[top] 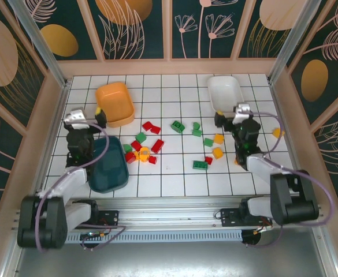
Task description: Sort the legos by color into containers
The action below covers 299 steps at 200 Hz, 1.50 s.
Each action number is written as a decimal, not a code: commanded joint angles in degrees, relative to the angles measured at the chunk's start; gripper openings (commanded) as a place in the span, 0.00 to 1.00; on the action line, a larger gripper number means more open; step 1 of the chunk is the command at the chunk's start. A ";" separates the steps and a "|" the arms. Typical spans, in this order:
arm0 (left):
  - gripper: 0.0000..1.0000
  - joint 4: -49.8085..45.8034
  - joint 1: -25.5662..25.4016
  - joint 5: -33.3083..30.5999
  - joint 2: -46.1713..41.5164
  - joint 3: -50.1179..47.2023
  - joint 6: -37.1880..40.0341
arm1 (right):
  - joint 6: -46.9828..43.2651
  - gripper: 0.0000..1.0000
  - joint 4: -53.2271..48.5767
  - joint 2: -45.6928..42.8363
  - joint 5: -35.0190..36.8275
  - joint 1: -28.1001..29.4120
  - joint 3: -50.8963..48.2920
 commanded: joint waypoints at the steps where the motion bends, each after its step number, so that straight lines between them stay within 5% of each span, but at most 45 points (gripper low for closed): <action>1: 0.99 -21.98 0.39 -3.93 -7.38 8.31 -18.66 | 8.23 0.99 -22.54 -4.00 6.46 1.87 12.80; 14: 0.99 -32.86 0.39 -5.38 -9.56 13.44 -28.53 | 16.08 0.99 -30.25 -2.76 0.10 -0.73 17.60; 34: 0.99 -42.92 0.40 -6.74 -12.76 14.99 -39.18 | 28.72 0.99 -27.33 0.34 -14.71 -7.71 16.07; 50: 0.99 -39.11 0.46 -5.18 -15.88 9.57 -40.96 | 34.97 0.92 -26.50 3.39 -20.40 -11.56 16.03; 61: 0.97 -38.96 0.49 -2.20 -16.65 7.74 -41.13 | 36.30 0.83 -27.86 4.69 -18.71 -12.30 16.12; 84: 0.72 -50.04 0.39 3.99 -11.64 10.98 -38.93 | 36.23 0.73 -32.13 6.00 -14.83 -12.04 17.10; 107: 0.71 -55.94 -2.65 11.12 -2.87 12.86 -35.01 | 36.12 0.71 -31.80 6.64 -13.43 -10.61 16.63; 129: 0.71 -58.43 -10.48 7.86 4.31 14.13 -33.16 | 35.89 0.70 -31.81 8.30 -13.24 -8.70 17.36; 199: 0.62 -58.66 -16.19 5.50 15.06 15.45 -30.92 | 34.58 0.70 -32.25 9.97 -12.37 -5.75 17.64; 299: 0.07 -63.16 -16.64 -5.33 19.54 17.54 -25.20 | 32.54 0.69 -33.40 7.84 -10.83 -5.85 15.97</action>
